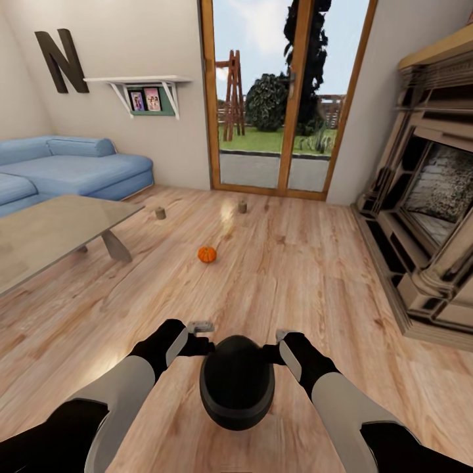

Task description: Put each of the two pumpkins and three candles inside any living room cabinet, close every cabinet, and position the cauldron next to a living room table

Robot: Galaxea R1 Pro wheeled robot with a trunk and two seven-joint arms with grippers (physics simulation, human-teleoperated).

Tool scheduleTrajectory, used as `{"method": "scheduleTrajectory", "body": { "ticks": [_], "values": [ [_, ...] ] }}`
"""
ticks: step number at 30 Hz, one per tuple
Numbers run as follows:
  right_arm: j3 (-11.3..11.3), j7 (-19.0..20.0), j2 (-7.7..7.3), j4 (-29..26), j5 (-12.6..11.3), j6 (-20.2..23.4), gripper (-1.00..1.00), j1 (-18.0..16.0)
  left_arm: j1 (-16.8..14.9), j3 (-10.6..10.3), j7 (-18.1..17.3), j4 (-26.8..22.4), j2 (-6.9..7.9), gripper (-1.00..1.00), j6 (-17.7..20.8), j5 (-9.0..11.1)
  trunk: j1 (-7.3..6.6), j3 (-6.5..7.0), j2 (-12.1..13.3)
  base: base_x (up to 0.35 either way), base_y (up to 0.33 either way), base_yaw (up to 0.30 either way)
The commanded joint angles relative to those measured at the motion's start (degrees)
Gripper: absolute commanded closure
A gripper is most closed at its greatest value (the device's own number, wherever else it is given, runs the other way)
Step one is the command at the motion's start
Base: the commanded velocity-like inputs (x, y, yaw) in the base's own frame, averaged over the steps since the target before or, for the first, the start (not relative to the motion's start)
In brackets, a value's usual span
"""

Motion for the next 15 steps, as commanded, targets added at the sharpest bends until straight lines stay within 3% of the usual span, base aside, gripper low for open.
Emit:
{"method": "scheduleTrajectory", "body": {
  "ticks": [1,11,15],
  "values": [
    [-0.08,-0.45,0.03,-0.09,-0.6,0.2,-1.0,-0.02,0.0,-0.47,0.14,-0.08,0.06,-1.0,0.22,0.55,0.0,-0.05,-0.02,0.11,0.0,0.0],
    [-0.08,-0.45,0.03,-0.09,-0.6,0.2,-1.0,-0.03,-0.02,-0.47,0.08,-0.08,0.06,-1.0,0.1,0.55,0.0,-0.05,-0.02,0.028,0.0,0.0],
    [-0.08,-0.45,0.03,-0.09,-0.6,0.2,-1.0,-0.04,-0.02,-0.47,0.07,-0.08,0.06,-1.0,0.18,0.55,0.11,-0.94,-0.07,0.002,0.0,0.0]
  ]
}}
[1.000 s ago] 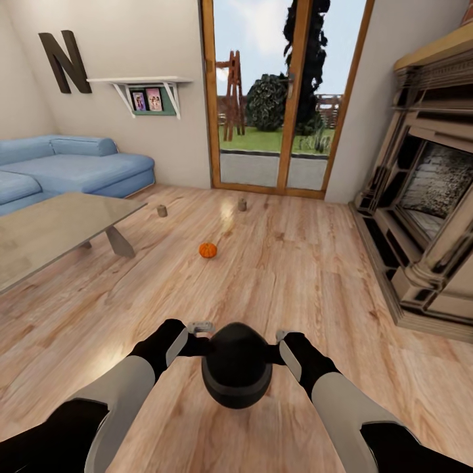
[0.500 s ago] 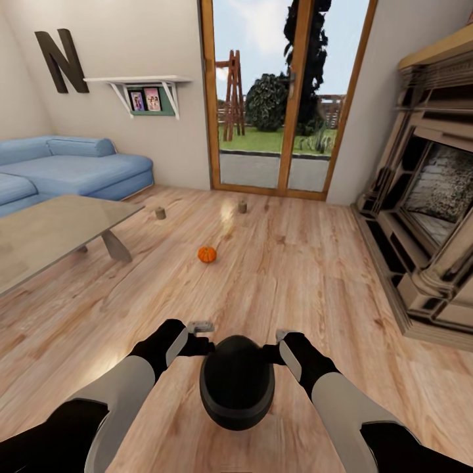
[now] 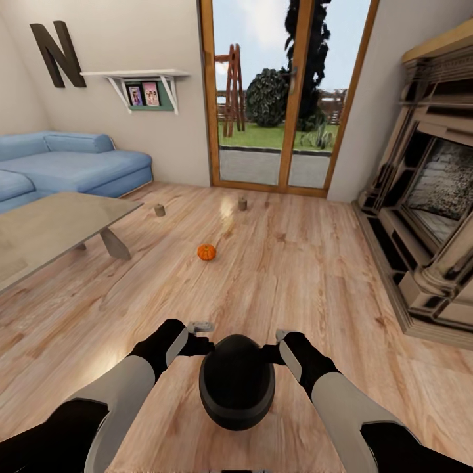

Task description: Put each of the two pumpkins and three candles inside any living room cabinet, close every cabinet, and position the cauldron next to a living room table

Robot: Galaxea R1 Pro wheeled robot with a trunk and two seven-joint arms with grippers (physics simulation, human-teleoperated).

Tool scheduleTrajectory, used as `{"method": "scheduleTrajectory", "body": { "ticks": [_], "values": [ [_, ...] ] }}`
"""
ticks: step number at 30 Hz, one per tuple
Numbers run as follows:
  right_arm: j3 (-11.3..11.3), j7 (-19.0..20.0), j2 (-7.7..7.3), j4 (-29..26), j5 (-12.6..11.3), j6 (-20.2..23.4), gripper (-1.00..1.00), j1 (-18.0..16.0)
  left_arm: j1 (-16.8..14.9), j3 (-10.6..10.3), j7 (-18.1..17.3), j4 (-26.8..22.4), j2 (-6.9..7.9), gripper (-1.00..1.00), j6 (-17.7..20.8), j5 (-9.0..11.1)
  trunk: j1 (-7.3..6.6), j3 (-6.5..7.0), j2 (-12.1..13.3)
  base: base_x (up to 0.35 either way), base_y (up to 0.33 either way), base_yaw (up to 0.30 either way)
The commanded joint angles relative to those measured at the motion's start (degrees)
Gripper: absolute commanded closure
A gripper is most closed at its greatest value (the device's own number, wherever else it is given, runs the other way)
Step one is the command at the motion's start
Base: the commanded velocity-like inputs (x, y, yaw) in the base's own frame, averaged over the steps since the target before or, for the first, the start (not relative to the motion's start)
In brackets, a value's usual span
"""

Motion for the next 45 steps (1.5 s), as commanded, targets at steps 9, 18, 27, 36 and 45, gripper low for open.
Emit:
{"method": "scheduleTrajectory", "body": {
  "ticks": [9,18,27,36,45],
  "values": [
    [-0.08,-0.45,0.03,-0.09,-0.6,0.2,-1.0,-0.03,-0.02,-0.54,0.2,0.06,0.06,-1.0,0.57,0.4,0.22,-2.05,-0.15,0.0,0.0,0.0],
    [-0.08,-0.45,0.03,-0.09,-0.6,0.2,-1.0,-0.02,-0.02,-0.55,0.28,0.1,0.06,-1.0,0.65,0.31,0.45,-4.04,-0.27,0.0,0.0,0.0],
    [-0.08,-0.45,0.03,-0.09,-0.6,0.2,-1.0,0.01,-0.02,-0.56,0.29,0.1,0.06,-1.0,0.55,0.3,0.68,-6.04,-0.39,0.0,0.0,0.0],
    [-0.08,-0.45,0.03,-0.09,-0.6,0.2,-1.0,0.0,-0.01,-0.56,0.3,0.07,0.06,-1.0,0.39,0.35,0.86,-7.59,-0.48,0.0,0.0,0.0],
    [-0.08,-0.45,0.03,-0.09,-0.6,0.2,-1.0,0.01,-0.02,-0.51,0.25,0.02,0.06,-1.0,0.34,0.42,0.86,-7.59,-0.48,0.0,0.0,0.0]
  ]
}}
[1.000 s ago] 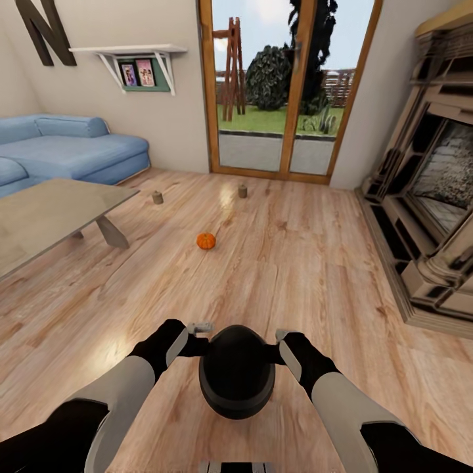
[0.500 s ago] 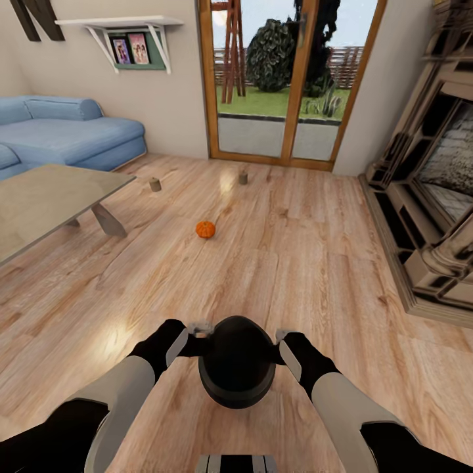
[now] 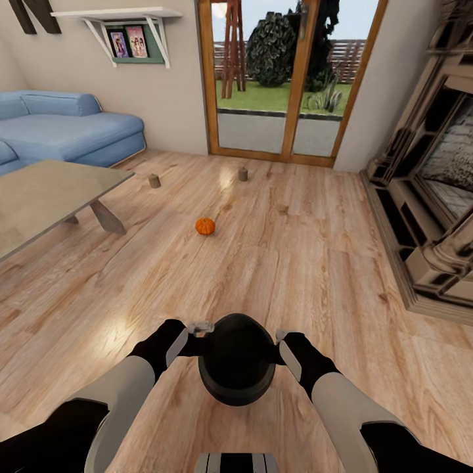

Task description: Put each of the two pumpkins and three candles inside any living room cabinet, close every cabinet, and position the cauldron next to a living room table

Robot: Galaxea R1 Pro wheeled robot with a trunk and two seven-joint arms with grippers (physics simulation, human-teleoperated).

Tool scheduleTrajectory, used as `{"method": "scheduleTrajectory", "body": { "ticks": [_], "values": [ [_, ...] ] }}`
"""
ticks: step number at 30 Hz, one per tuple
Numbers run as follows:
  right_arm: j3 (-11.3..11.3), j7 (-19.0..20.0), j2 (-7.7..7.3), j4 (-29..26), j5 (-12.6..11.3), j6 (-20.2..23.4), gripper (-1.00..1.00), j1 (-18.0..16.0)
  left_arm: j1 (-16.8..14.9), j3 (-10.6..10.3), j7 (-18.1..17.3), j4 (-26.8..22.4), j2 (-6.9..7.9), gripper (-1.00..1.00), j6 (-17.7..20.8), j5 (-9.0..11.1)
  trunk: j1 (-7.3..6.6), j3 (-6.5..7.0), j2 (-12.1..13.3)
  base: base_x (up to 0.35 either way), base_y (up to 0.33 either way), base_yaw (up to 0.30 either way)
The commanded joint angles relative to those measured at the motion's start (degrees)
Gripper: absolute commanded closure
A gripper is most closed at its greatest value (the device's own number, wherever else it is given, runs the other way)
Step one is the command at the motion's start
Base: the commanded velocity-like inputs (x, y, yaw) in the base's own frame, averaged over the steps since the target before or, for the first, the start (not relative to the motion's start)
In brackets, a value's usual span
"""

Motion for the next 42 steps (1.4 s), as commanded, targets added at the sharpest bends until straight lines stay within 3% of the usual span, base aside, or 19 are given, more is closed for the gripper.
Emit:
{"method": "scheduleTrajectory", "body": {
  "ticks": [1,8,21,22,35,36,42],
  "values": [
    [-0.08,-0.45,0.03,-0.09,-0.6,0.2,-1.0,0.0,-0.02,-0.46,0.12,-0.08,0.06,-1.0,0.23,0.56,-0.01,-0.04,-0.02,0.0,0.0,0.0],
    [-0.08,-0.45,0.03,-0.09,-0.6,0.2,-1.0,-0.05,-0.02,-0.5,0.05,-0.08,0.06,-1.0,0.24,0.6,0.07,-0.71,-0.06,0.0,0.0,0.0],
    [-0.08,-0.45,0.03,-0.09,-0.6,0.2,-1.0,-0.03,-0.02,-0.44,0.09,-0.12,0.06,-1.0,0.3,0.76,0.07,-0.71,-0.06,0.0,0.0,0.0],
    [-0.08,-0.45,0.03,-0.09,-0.6,0.2,1.0,-0.01,-0.02,-0.44,0.1,-0.13,0.06,-1.0,0.3,0.77,0.07,-0.71,-0.06,0.0,0.0,0.0],
    [-0.08,-0.45,0.03,-0.09,-0.6,0.2,1.0,-0.05,-0.01,-0.43,0.11,-0.1,0.06,-1.0,0.31,0.79,0.07,-0.71,-0.06,0.0,0.0,0.0],
    [-0.08,-0.45,0.03,-0.09,-0.6,0.2,1.0,-0.05,0.0,-0.43,0.11,-0.11,0.06,1.0,0.31,0.79,0.07,-0.71,-0.06,0.0,0.0,0.0],
    [-0.08,-0.45,0.03,-0.09,-0.6,0.21,1.0,-0.02,-0.01,-0.43,0.12,-0.16,0.06,1.0,0.25,0.79,0.07,-0.71,-0.06,0.0,0.0,0.0]
  ]
}}
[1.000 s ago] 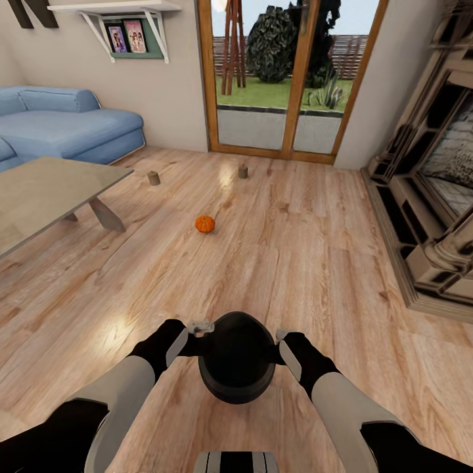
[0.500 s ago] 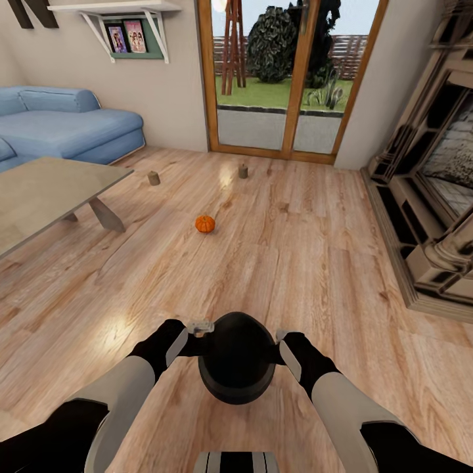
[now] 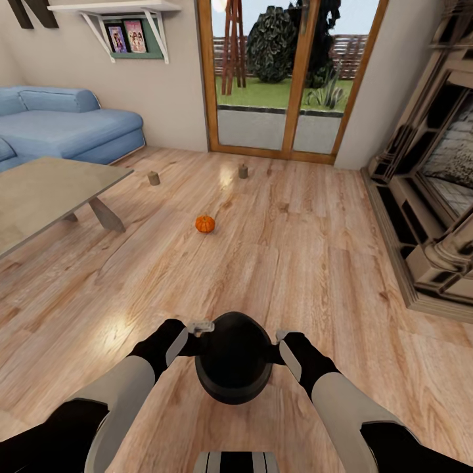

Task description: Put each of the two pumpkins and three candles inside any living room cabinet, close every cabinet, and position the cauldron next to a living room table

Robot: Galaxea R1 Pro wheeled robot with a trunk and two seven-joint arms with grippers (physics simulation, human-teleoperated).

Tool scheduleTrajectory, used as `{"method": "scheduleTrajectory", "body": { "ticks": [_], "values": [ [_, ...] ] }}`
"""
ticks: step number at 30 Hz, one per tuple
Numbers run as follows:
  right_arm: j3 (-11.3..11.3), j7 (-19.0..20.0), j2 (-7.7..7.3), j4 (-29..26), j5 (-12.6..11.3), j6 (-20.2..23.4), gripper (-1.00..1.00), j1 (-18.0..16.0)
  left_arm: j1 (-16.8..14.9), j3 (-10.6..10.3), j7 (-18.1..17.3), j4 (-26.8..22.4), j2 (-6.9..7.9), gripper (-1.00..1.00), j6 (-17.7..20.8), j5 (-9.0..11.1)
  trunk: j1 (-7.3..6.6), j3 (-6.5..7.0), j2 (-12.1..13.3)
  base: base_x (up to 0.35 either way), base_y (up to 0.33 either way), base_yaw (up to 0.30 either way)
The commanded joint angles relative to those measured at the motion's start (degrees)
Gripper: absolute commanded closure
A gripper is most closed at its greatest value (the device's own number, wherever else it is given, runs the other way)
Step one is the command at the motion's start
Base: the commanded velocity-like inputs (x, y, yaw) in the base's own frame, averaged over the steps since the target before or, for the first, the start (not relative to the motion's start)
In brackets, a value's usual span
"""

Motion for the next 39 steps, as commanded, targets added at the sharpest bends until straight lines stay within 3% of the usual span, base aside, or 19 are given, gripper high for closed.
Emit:
{"method": "scheduleTrajectory", "body": {
  "ticks": [1,7,39],
  "values": [
    [-0.09,-0.43,0.03,-0.09,-0.94,0.18,1.0,0.02,-0.02,-0.57,0.16,-0.08,0.08,1.0,0.21,-0.2,0.0,-0.05,-0.01,0.0,0.0,0.0],
    [-0.14,-0.39,0.03,-0.09,-0.94,0.11,1.0,0.05,0.0,-0.57,0.16,-0.09,0.09,1.0,0.19,-0.2,0.0,-0.05,-0.01,0.0,0.0,0.0],
    [-0.18,1.59,0.03,-0.71,-0.94,-0.53,1.0,0.14,0.0,-0.57,0.07,-0.09,0.1,1.0,0.19,-0.2,-0.83,7.04,0.41,0.0,0.0,0.0]
  ]
}}
